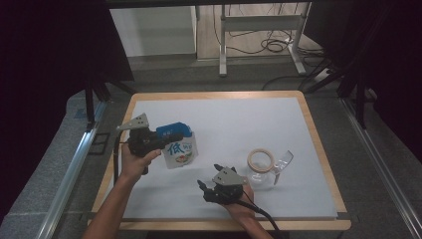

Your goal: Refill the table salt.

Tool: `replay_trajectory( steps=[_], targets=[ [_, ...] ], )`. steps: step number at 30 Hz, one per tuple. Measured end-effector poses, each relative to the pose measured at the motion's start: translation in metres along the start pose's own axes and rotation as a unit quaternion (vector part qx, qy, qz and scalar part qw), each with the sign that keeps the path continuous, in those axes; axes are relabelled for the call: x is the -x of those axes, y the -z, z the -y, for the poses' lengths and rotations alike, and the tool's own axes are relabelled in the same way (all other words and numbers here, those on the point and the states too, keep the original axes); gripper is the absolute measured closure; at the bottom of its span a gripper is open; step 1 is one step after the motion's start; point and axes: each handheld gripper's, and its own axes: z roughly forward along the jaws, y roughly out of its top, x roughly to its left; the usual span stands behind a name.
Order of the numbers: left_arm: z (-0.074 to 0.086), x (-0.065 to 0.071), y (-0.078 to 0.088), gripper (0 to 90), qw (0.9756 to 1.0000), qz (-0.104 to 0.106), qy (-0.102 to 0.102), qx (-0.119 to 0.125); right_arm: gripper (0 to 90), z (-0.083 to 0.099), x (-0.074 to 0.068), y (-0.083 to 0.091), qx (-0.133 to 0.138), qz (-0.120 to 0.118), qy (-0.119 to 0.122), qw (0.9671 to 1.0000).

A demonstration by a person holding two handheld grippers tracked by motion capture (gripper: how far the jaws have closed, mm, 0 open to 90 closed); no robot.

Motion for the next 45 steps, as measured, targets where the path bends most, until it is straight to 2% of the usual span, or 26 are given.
replay_trajectory(
  steps=[4,8,12,18,20,22,24,27,29,33,35,36,41,43,45],
  targets=[
    [-0.001,0.009,-0.010,90.0,0.9999,0.013,-0.004,-0.009,21.3,0.000,0.001,-0.008,-0.006,0.027,0.013,0.9995],
    [-0.002,0.015,-0.018,90.0,0.9996,0.026,-0.002,-0.009,18.9,0.002,0.000,-0.015,-0.013,0.052,0.032,0.9980],
    [-0.003,0.018,-0.024,90.0,0.9993,0.035,0.002,-0.010,18.1,0.003,0.001,-0.020,-0.017,0.067,0.049,0.9964],
    [-0.004,0.021,-0.033,90.0,0.9991,0.040,0.009,-0.013,18.2,-0.001,0.001,-0.028,-0.013,0.077,0.043,0.9960],
    [-0.002,0.021,-0.036,90.0,0.9990,0.040,0.011,-0.015,18.2,-0.002,0.000,-0.031,-0.013,0.081,0.054,0.9951],
    [0.002,0.020,-0.039,90.0,0.9993,0.029,0.011,-0.018,18.3,-0.002,-0.001,-0.033,-0.019,0.080,0.054,0.9951],
    [0.007,0.016,-0.042,90.0,0.9994,0.024,0.015,-0.022,18.3,0.000,-0.002,-0.035,-0.036,0.076,0.056,0.9948],
    [0.014,0.010,-0.042,90.0,0.9991,0.026,0.028,-0.017,18.3,0.001,-0.006,-0.037,-0.058,0.081,0.075,0.9922],
    [0.018,0.009,-0.041,90.0,0.9995,0.015,0.025,-0.015,18.3,0.001,-0.008,-0.039,-0.069,0.079,0.081,0.9912],
    [0.025,0.008,-0.036,90.0,0.9995,0.006,0.029,-0.009,18.2,0.001,-0.008,-0.038,-0.091,0.058,0.069,0.9917],
    [0.028,0.009,-0.035,90.0,0.9997,-0.008,0.020,-0.015,18.2,0.001,-0.007,-0.036,-0.095,0.041,0.059,0.9929],
    [0.028,0.009,-0.035,90.0,0.9997,-0.008,0.020,-0.015,18.2,0.001,-0.007,-0.034,-0.100,0.029,0.055,0.9931],
    [0.039,0.008,-0.038,90.0,0.9988,-0.038,0.011,-0.028,18.2,0.000,-0.010,-0.031,-0.096,0.022,0.056,0.9936],
    [0.042,0.006,-0.035,90.0,0.9991,-0.034,0.015,-0.022,18.2,-0.001,-0.009,-0.030,-0.095,0.019,0.054,0.9938],
    [0.042,0.005,-0.032,90.0,0.9987,-0.045,0.007,-0.024,18.2,-0.001,-0.007,-0.030,-0.094,0.017,0.046,0.9943]
  ],
)
